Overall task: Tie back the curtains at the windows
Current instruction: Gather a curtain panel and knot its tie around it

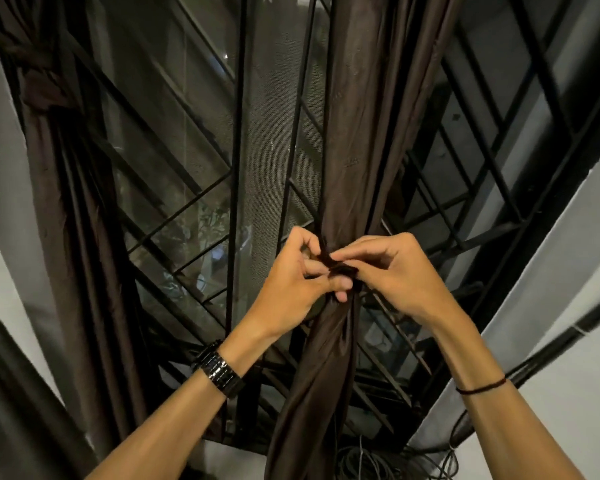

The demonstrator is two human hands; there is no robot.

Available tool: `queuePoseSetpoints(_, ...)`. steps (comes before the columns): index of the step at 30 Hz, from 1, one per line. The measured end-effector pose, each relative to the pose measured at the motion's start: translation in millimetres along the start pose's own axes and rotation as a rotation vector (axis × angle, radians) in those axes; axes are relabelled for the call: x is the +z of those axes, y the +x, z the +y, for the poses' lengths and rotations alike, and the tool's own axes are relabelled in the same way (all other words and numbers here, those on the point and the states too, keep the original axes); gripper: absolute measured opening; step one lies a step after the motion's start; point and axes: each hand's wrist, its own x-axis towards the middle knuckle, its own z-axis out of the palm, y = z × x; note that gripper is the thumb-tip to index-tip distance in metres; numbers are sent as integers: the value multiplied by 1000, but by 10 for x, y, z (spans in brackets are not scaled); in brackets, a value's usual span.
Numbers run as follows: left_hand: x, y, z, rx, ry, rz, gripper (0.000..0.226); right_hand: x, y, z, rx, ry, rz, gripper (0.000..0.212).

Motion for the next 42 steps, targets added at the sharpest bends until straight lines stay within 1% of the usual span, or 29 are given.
queuePoseSetpoints(3, -21, 40, 25, -8, 54, -31, 57, -106, -84, 59, -45, 148, -144, 39)
queuePoseSetpoints(5, -36, 50, 40, -5, 95, -38, 54, -90, -136, 83, -72, 175, -211, 47)
queuePoseSetpoints(6, -40, 47, 59, -9, 113, -40, 54, -56, -147, 93, -85, 162, -212, 50)
queuePoseSetpoints(7, -42, 49, 77, -15, 133, -41, 54, -12, -138, 105, -95, 151, -167, 49)
queuePoseSetpoints(8, -40, 48, 106, -16, 162, -50, 55, 32, -125, 110, -106, 163, -91, 42)
queuePoseSetpoints(9, -41, 51, 129, -20, 204, -65, 57, 77, -112, 111, -111, 224, -7, 31)
queuePoseSetpoints(11, -64, 63, 167, -49, 287, -116, 66, 135, -98, 129, -140, 304, 103, 16)
queuePoseSetpoints(12, -92, 69, 181, -73, 307, -164, 69, 137, -100, 146, -150, 301, 114, 14)
queuePoseSetpoints(14, -152, 80, 198, -123, 295, -283, 68, 79, -112, 160, -143, 293, 61, 12)
queuePoseSetpoints(16, -180, 90, 227, -156, 299, -362, 63, -30, -96, 121, -173, 151, -41, 12)
queuePoseSetpoints(19, -141, 107, 292, -138, 356, -419, 54, -155, -32, 1, -338, -208, -200, 18)
queuePoseSetpoints(20, -121, 116, 313, -125, 381, -433, 51, -199, -14, -44, -370, -284, -258, 18)
queuePoseSetpoints(22, -90, 143, 328, -108, 435, -458, 49, -289, 9, -117, -371, -383, -387, 14)
queuePoseSetpoints(24, -62, 172, 328, -104, 493, -463, 49, -326, 21, -180, -397, -542, -494, 8)
queuePoseSetpoints(26, -10, 199, 331, -90, 541, -439, 49, -322, 37, -234, -423, -735, -556, 7)
queuePoseSetpoints(27, 20, 210, 329, -77, 564, -420, 49, -313, 41, -264, -398, -822, -563, 9)
queuePoseSetpoints(28, 41, 219, 325, -63, 588, -395, 50, -296, 36, -274, -353, -901, -545, 12)
queuePoseSetpoints(30, 80, 218, 304, -27, 624, -340, 52, -250, -13, -259, -295, -1005, -435, 13)
queuePoseSetpoints(32, 111, 211, 252, 9, 673, -280, 56, -204, -66, -176, -291, -1020, -303, 11)
queuePoseSetpoints(34, 123, 219, 183, 86, 781, -210, 57, -172, -76, -68, -281, -1005, -215, 20)
queuePoseSetpoints(36, 114, 230, 128, 196, 907, -160, 57, -155, -71, 32, -308, -967, -146, 29)
queuePoseSetpoints(38, 96, 236, 92, 316, 1031, -154, 58, -137, -90, 104, -349, -919, -58, 29)
queuePoseSetpoints(40, 106, 233, 68, 463, 1164, -158, 50, -99, -150, 167, -402, -898, 42, 26)
queuePoseSetpoints(42, 105, 235, 10, 648, 1284, -109, 36, -52, -212, 197, -435, -853, 119, 22)
